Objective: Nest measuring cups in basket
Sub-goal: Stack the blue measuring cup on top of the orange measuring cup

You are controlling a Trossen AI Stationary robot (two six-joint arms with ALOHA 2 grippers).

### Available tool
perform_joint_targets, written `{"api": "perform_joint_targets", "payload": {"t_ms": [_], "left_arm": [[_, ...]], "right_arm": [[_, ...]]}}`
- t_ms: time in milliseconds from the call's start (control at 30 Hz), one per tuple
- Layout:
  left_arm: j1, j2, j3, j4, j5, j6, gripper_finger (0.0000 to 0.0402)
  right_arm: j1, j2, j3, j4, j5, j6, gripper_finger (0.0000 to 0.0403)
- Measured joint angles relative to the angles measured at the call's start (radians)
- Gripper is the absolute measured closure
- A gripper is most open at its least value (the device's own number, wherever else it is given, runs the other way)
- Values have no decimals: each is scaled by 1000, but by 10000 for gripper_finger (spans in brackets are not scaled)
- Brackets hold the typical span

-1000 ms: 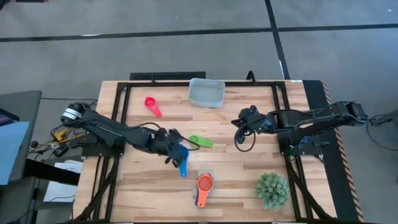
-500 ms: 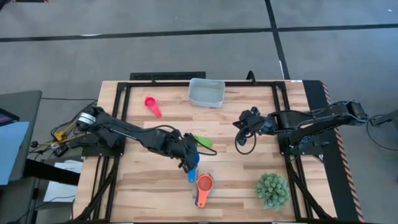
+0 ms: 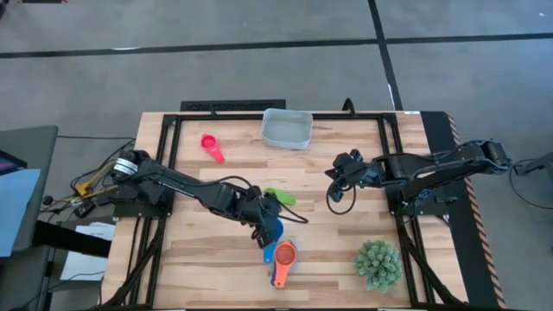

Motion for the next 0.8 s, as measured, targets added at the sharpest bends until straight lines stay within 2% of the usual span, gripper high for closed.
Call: {"api": "perform_joint_targets", "payload": {"t_ms": [200, 400, 800], "left_arm": [[-2, 31, 1, 117, 21, -67, 401], [-30, 54, 0, 145, 17, -113, 401], [-85, 118, -4, 204, -2, -146, 389]], "right_arm": [[0, 0, 0, -14, -1, 10, 380], [1, 0, 0, -34, -2, 25, 371], [3, 0, 0, -41, -2, 33, 379]]}}
